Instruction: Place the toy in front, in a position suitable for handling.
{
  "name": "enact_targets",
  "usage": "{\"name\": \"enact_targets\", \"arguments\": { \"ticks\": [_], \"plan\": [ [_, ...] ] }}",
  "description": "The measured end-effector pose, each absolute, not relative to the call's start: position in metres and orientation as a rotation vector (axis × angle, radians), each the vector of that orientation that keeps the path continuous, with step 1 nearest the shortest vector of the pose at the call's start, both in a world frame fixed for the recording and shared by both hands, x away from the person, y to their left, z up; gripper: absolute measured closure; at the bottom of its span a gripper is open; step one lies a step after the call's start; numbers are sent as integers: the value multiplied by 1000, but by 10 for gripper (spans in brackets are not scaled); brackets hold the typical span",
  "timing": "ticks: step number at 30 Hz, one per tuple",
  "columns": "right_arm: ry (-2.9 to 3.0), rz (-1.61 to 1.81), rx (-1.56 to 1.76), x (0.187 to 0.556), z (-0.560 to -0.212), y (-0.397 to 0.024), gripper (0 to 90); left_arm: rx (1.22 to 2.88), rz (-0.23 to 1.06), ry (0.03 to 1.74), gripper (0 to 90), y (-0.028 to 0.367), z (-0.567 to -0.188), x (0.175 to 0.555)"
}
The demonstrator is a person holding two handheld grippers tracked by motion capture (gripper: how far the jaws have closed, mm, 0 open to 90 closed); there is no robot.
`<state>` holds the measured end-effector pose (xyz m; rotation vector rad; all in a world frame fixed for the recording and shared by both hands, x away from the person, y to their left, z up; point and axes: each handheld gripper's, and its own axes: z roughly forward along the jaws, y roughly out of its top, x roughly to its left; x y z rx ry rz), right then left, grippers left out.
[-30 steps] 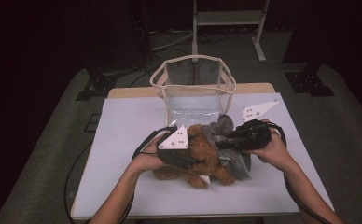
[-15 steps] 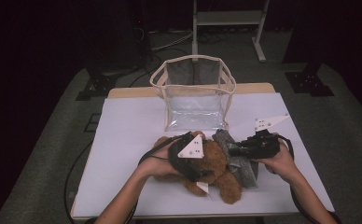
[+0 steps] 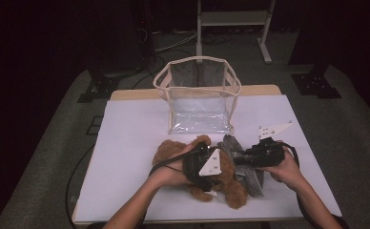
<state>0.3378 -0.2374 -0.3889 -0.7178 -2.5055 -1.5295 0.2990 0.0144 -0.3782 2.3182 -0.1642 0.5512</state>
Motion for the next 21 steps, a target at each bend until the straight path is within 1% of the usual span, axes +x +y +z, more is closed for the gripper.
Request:
{"name": "enact_targets", "arguments": {
  "ticks": [2, 3, 5, 8, 9, 11, 13, 16, 19, 21],
  "plan": [
    [-2499, -1553, -732, 338, -384, -243, 708, 2248, 504, -134, 321, 17, -370, 302],
    [-2496, -1571, -730, 337, -379, -247, 708, 2221, 483, -116, 341, 18, -367, 304],
    [-2514, -1597, -716, 335, -366, -251, 708, 2143, 410, -74, 351, 19, -359, 308],
    [-2558, -1647, -679, 330, -336, -255, 708, 2014, 321, -22, 349, 18, -349, 311],
    [-2571, -1669, -660, 328, -324, -257, 708, 1992, 311, -14, 349, 18, -348, 312],
    [-2588, -1685, -640, 325, -310, -255, 708, 1962, 276, -3, 347, 17, -348, 314],
    [-2624, -1662, -623, 325, -306, -248, 708, 1966, 276, 5, 342, 20, -352, 314],
    [-2641, -1616, -620, 329, -311, -232, 709, 1992, 306, 20, 329, 33, -355, 314],
    [-2668, -1579, -611, 333, -313, -215, 709, 2034, 351, 44, 261, 43, -354, 312],
    [-2698, -1546, -582, 338, -314, -198, 709, 2049, 359, 74, 193, 53, -353, 311]
  ]
}}
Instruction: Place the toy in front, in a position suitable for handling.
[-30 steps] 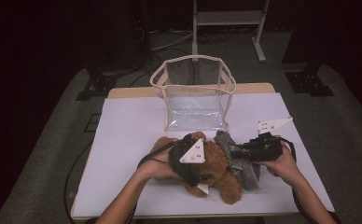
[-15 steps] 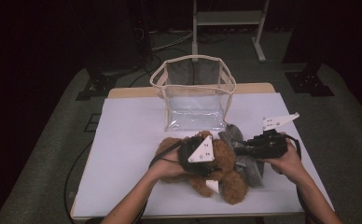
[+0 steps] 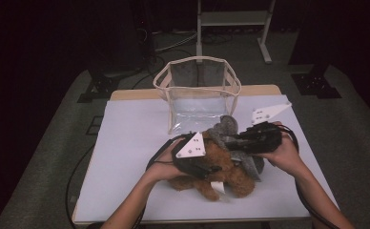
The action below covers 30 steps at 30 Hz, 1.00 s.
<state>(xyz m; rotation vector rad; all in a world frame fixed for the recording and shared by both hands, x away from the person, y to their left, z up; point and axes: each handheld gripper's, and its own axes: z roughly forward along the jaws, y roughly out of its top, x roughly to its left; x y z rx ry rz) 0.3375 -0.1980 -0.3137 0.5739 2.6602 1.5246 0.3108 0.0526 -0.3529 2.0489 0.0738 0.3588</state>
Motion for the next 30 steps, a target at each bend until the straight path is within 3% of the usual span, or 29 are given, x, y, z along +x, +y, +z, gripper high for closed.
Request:
{"name": "enact_targets", "arguments": {
  "ticks": [5, 7, 8, 11, 14, 30],
  "plan": [
    [2687, 1539, 534, 348, -310, -171, 708, 2032, 399, 133, 81, 74, -355, 305],
    [2696, 1535, 523, 350, -309, -162, 708, 2043, 432, 130, 75, 77, -356, 303],
    [2698, 1533, 514, 350, -309, -158, 707, 2048, 447, 119, 97, 79, -356, 301],
    [2694, 1527, 509, 350, -309, -154, 707, 2034, 488, 115, 318, 87, -356, 300],
    [2669, 1575, 542, 350, -309, -162, 706, 2007, 473, 124, 400, 92, -356, 301],
    [2728, 1607, 795, 336, -376, -219, 702, 2058, 455, 112, 403, 80, -357, 306]
  ]
}}
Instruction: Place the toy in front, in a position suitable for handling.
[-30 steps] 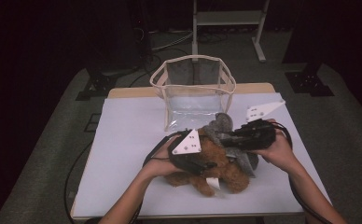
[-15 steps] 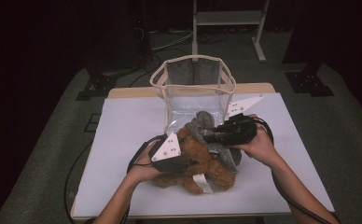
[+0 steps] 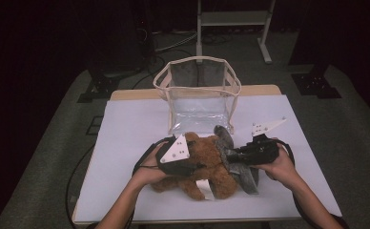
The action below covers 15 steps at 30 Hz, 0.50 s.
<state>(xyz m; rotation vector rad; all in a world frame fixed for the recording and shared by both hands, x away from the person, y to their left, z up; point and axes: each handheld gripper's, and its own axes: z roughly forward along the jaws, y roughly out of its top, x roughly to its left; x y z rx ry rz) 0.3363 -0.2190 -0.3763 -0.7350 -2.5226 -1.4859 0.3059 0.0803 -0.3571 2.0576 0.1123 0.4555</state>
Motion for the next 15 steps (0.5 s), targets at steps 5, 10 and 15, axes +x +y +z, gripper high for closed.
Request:
{"name": "enact_targets", "arguments": {
  "ticks": [5, 10, 15],
  "plan": [
    [-2564, -1414, -794, 329, -388, -238, 701, 2079, 448, 93, 399, 70, -356, 308],
    [-2590, -1408, -891, 318, -386, -272, 701, 2092, 420, 67, 396, 56, -355, 310],
    [-2626, -1400, -986, 308, -377, -305, 699, 2119, 393, 34, 390, 37, -355, 311]
  ]
}}
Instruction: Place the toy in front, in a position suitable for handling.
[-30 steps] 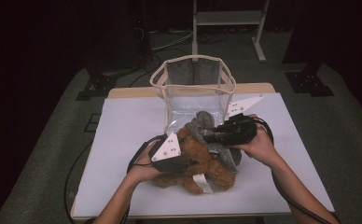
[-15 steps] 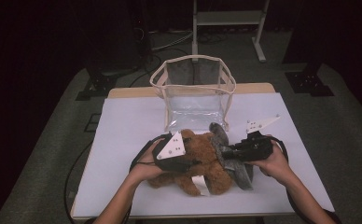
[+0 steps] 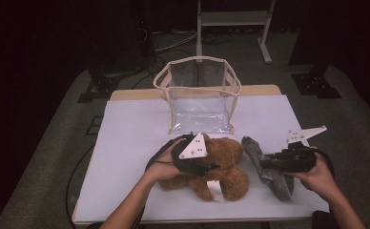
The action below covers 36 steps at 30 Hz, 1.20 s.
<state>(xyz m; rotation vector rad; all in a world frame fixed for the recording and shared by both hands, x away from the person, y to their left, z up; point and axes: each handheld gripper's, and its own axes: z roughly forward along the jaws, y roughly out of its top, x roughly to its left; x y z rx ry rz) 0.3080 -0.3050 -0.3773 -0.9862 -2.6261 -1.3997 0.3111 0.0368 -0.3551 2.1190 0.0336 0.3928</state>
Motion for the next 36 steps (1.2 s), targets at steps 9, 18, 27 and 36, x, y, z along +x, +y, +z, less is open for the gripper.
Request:
{"name": "enact_targets", "arguments": {
  "ticks": [9, 18, 27, 36],
  "plan": [
    [-2718, -1256, -1101, 311, -415, -321, 658, 2176, 345, 32, 286, 23, -358, 317],
    [-2668, -1376, -1080, 311, -403, -324, 479, 2113, 272, 57, 154, 36, -343, 317],
    [-2653, -1456, -911, 311, -388, -300, 440, 2114, 323, 83, 137, 60, -333, 314],
    [-2653, -1483, -829, 319, -376, -285, 423, 2104, 337, 126, 116, 82, -334, 312]
  ]
}}
